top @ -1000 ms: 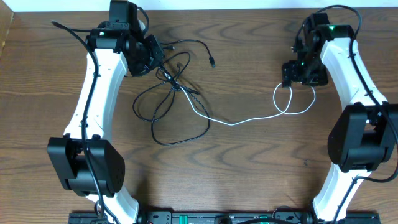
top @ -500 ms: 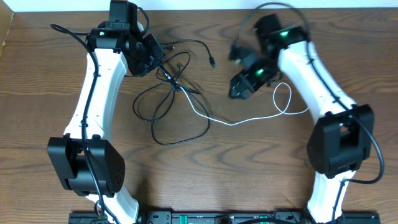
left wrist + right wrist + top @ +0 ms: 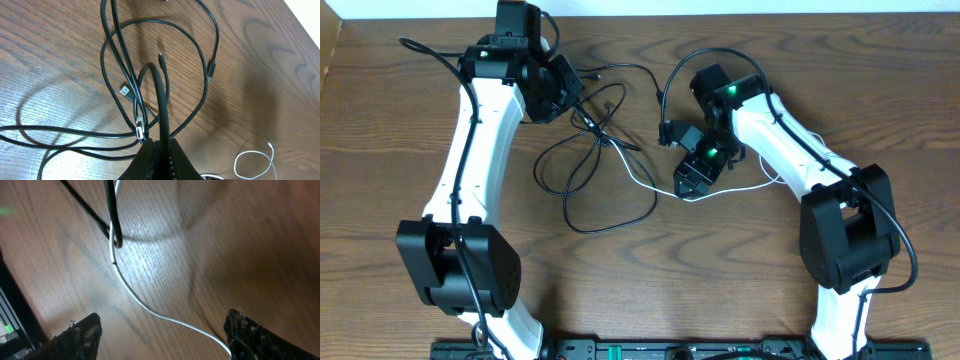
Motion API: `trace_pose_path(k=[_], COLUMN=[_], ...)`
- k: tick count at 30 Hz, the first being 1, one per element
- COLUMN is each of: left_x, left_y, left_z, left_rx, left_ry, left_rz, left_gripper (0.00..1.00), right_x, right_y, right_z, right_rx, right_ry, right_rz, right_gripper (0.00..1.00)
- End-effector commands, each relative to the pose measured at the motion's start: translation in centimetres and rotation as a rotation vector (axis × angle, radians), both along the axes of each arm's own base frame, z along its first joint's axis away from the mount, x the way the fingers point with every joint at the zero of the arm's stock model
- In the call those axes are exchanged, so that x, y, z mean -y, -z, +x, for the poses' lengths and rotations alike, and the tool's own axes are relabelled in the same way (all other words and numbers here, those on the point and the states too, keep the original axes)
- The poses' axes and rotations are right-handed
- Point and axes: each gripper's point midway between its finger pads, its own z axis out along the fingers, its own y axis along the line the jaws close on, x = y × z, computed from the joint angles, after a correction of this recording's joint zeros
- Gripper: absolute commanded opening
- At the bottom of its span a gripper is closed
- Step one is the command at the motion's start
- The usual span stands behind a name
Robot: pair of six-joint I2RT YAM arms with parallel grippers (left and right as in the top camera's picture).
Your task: Untangle cables
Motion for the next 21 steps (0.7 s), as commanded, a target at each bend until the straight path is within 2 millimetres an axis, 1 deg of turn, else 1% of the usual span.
trace_pose_path(k=[1,4,7,11,12,14,16,18,21], left_x=[-0.4,-0.4,-0.4,-0.4,-0.4,-0.4,-0.4,-0.4,-0.4], left_y=[0.8,0.8,0.8,0.8,0.8,0.8,0.8,0.8,0.8], left_z=[-0.2,-0.2,-0.2,-0.2,-0.2,-0.2,-0.2,-0.2,-0.2], left_rx=[-0.021,-0.021,-0.021,-0.021,-0.021,-0.021,-0.021,-0.021,-0.021], left_ry=[-0.016,-0.016,-0.016,-0.016,-0.016,-0.016,-0.016,-0.016,-0.016], left_rz=[0.01,0.01,0.01,0.01,0.01,0.01,0.01,0.01,0.01], left_gripper=[0.08,0.08,0.08,0.08,0.08,0.08,0.08,0.08,0.08], right_x=[-1.5,-2.2,-2.7,-3.2,-3.4,-3.7,-3.9,-4.0,-4.0], right_y=[-0.2,0.8,1.5,1.8,1.7,1.8,1.8,1.8,1.8], right_z=[-1.0,-1.3,-1.5,-1.2,-1.2,-1.1,-0.9,-0.7,-0.7], right_rx=[-0.003,0.016,0.029,0.041,0.045,0.053,0.056,0.057,0.054], right_ry=[-0.066,-0.085,-0.099,-0.083,-0.085,-0.088,-0.07,-0.059,-0.05], right_rz=[0.09,0.105,0.112,0.122,0.13,0.137,0.139,0.141,0.139], right_gripper=[0.75,0.73,0.68,0.63,0.61,0.52,0.47,0.36,0.22])
